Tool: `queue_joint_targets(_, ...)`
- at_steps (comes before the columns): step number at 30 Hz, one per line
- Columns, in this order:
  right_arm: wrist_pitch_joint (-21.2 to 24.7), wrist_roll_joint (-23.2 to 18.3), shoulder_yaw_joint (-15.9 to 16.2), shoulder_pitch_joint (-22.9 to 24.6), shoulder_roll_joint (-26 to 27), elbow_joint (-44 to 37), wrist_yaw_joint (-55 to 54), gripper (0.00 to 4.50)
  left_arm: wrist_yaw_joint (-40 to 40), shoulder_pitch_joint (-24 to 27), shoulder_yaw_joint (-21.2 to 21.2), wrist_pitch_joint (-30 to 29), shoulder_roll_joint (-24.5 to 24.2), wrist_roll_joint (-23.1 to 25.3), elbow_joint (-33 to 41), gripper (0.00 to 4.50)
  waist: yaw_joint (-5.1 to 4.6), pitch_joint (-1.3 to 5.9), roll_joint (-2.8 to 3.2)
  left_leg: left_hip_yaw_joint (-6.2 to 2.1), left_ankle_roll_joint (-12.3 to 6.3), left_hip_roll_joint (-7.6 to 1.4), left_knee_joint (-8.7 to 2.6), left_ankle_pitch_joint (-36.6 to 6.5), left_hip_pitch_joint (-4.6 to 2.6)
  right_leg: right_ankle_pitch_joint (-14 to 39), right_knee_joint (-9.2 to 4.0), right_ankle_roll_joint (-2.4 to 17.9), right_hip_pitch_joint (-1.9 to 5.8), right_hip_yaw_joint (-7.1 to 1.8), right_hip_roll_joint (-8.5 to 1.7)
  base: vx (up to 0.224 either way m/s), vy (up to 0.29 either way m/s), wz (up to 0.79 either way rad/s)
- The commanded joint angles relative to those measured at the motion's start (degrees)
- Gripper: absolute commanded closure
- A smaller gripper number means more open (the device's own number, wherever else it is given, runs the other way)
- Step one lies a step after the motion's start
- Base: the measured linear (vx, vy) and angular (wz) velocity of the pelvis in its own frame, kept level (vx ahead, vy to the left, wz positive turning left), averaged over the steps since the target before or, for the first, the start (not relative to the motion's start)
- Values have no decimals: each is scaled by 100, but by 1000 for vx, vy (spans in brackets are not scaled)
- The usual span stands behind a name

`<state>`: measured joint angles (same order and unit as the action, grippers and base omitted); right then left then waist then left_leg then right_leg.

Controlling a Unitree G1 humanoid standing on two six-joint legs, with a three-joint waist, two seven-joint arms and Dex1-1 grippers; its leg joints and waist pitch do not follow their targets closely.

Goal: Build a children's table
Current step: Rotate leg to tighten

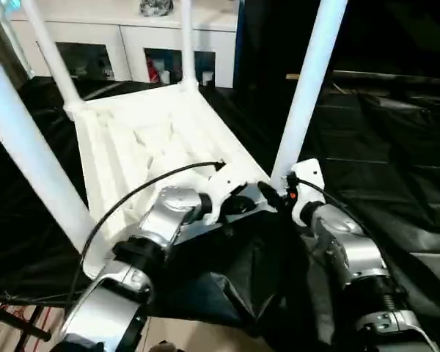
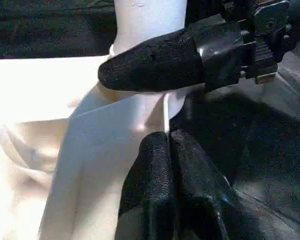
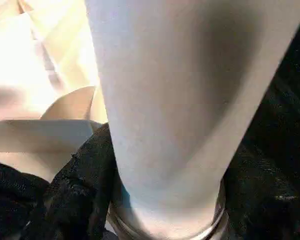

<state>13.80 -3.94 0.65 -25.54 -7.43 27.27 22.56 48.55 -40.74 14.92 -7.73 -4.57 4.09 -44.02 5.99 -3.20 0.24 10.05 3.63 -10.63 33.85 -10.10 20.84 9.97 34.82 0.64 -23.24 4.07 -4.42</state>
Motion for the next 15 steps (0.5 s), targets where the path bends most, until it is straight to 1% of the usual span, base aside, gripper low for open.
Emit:
queue_joint_targets(1, 200, -33, 479, -17, 420, 146, 284, 152, 83, -281, 199, 303, 428, -76, 101, 450, 20, 360, -31, -107, -84, -224, -462, -1608, -38, 1927, -538, 891, 263, -276, -438, 0, 0, 0)
queue_joint_targets(2, 228, -85, 447, -9, 407, 103, 353, 152, 141, -260, 213, 322, 403, -80, 115, 450, 22, 360, -43, -103, -100, -224, -461, -1580, -30, 1869, -534, 920, 273, -276, -440, 0, 0, 0)
queue_joint_targets(3, 248, -129, 435, 13, 357, 31, 467, 131, 252, -213, 241, 357, 344, -90, 166, 450, 29, 358, -40, -100, -123, -225, -462, -1561, -33, 1825, -526, 951, 276, -276, -436, 0, 0, 0)
queue_joint_targets(4, 217, -105, 488, 45, 246, -49, 616, 118, 454, -141, 276, 409, 253, -121, 251, 450, 35, 355, -38, -100, -128, -223, -463, -1552, -26, 1857, -528, 952, 284, -276, -446, 0, 0, 0)
queue_joint_targets(6, 173, -73, 566, 84, 122, -126, 801, 109, 609, -86, 295, 446, 170, -147, 316, 450, 38, 358, -39, -99, -140, -229, -463, -1515, -24, 1836, -525, 953, 288, -279, -450, 0, 0, 0)
queue_joint_targets(7, 53, -45, 657, 146, -26, -225, 1067, 99, 846, -21, 321, 582, 79, -202, 391, 450, 55, 364, -51, -93, -168, -232, -453, -1455, -27, 1742, -518, 966, 298, -283, -454, 0, 0, 0)
queue_joint_targets(8, 53, -45, 657, 146, -26, -225, 1067, 99, 846, -21, 321, 582, 79, -202, 391, 450, 55, 364, -51, -93, -168, -232, -453, -1455, -27, 1742, -518, 966, 298, -283, -454, 0, 0, 0)
queue_joint_targets(9, 8, -73, 725, 202, -161, -340, 1306, 99, 999, 32, 334, 595, 2, -231, 464, 450, 71, 368, -36, -91, -186, -248, -455, -1411, -33, 1558, -497, 1024, 296, -284, -450, 0, 0, 0)
queue_joint_targets(10, -84, -165, 844, 330, -458, -607, 1827, 99, 1408, 175, 394, 693, -174, -309, 669, 450, 79, 374, -45, -90, -207, -253, -449, -1372, -24, 1457, -481, 1070, 313, -285, -463, 0, 0, 0)
queue_joint_targets(11, -114, -205, 885, 389, -609, -726, 2064, 99, 1564, 243, 421, 684, -261, -334, 776, 450, 96, 379, -44, -98, -235, -262, -445, -1341, -21, 1386, -470, 1073, 329, -281, -460, 0, 0, 0)
queue_joint_targets(12, -125, -221, 899, 423, -690, -794, 2193, 99, 1649, 283, 434, 678, -308, -345, 837, 450, 101, 375, -31, -83, -289, -272, -441, -1313, -25, 1245, -455, 1114, 308, -291, -450, 0, 0, 0)
queue_joint_targets(13, -117, -244, 907, 450, -766, -848, 2307, 99, 1720, 314, 451, 681, -357, -352, 886, 450, 108, 374, -26, -78, -300, -276, -443, -1304, -27, 1191, -451, 1169, 298, -287, -447, 0, 0, 0)
queue_joint_targets(14, -103, -277, 916, 488, -877, -928, 2479, 99, 1826, 360, 475, 689, -430, -360, 958, 450, 108, 374, -26, -78, -300, -276, -443, -1304, -27, 1191, -451, 1169, 298, -287, -447, 0, 0, 0)
queue_joint_targets(15, -86, -324, 909, 556, -1075, -1063, 2771, 99, 1966, 441, 502, 717, -553, -364, 1080, 450, 137, 359, -30, -81, -284, -287, -453, -1403, -39, 1351, -462, 1165, 304, -283, -447, 0, 0, 0)
